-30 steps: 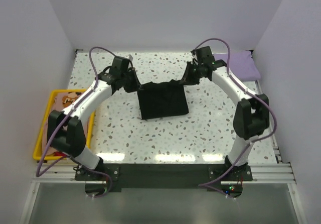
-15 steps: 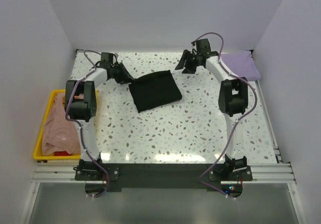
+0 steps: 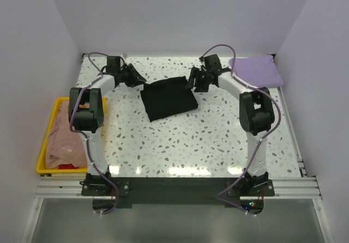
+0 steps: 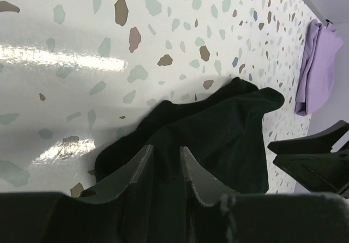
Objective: Fold and stack the t-shirts
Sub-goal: Fold the tshirt
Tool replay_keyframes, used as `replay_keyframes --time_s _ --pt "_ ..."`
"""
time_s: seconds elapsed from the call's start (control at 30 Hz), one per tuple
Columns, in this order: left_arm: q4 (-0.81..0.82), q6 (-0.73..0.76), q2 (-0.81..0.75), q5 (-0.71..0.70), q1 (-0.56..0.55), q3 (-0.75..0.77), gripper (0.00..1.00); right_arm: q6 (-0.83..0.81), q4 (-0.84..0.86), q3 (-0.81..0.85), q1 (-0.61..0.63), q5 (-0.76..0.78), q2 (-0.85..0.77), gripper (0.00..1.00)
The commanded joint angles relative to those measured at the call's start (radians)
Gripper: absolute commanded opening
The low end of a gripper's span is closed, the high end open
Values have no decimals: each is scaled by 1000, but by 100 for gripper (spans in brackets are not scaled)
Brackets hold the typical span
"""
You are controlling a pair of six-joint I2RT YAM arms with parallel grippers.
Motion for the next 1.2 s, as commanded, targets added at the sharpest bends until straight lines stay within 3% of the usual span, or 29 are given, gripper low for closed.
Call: replay_keyframes --time_s 0.0,0.13,0.23,0.37,0.47,0.73,1.17 --pt "54 -12 -17 32 6 30 31 -61 59 23 22 65 7 61" --pt "3 -12 -43 -20 6 18 30 -115 -10 79 62 146 40 62" --pt "-18 -17 -127 -135 5 -49 45 -133 -39 74 95 235 37 65" --pt "-43 -40 -237 -247 5 -138 56 -139 -51 24 133 291 20 70" --pt "-17 -69 -285 -252 2 -226 61 -147 -50 -13 159 308 17 75" --pt "81 -92 -313 -232 -86 -427 61 -117 -120 -119 197 367 -31 75" --pt "184 -164 -469 -212 -334 -684 57 -41 -21 -657 199 293 -429 74"
